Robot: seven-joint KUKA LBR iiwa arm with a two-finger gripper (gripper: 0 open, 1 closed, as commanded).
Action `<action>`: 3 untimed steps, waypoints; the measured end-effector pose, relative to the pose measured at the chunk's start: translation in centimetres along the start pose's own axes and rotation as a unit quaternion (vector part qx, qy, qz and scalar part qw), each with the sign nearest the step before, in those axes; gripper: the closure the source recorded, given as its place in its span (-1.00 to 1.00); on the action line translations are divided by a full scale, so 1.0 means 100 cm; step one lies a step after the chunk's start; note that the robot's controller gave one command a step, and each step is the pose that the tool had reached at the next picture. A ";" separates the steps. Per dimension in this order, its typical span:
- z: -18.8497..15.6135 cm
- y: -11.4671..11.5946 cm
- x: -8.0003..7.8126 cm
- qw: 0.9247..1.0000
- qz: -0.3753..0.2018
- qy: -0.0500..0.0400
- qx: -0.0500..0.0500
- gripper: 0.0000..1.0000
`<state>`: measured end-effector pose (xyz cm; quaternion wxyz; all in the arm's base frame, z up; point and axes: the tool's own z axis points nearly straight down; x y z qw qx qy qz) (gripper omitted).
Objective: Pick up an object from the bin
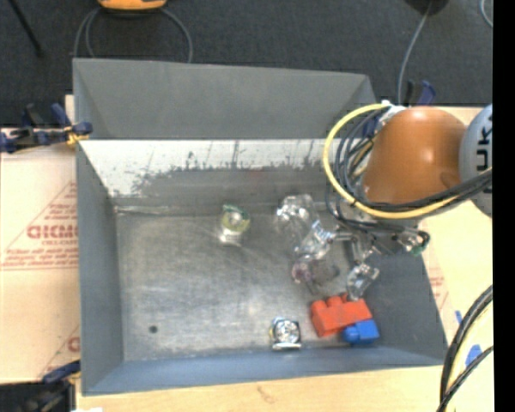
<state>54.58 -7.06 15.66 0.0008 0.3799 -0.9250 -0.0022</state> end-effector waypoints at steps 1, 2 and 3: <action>0.082 -0.052 -0.025 0.998 0.070 -0.005 0.003 -1.00; 0.079 -0.052 -0.024 0.998 0.070 -0.004 0.004 1.00; -0.085 -0.063 -0.032 0.999 0.034 -0.004 0.008 1.00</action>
Offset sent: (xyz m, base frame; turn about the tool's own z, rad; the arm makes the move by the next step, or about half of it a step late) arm 0.0509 -0.0208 -0.0821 0.1414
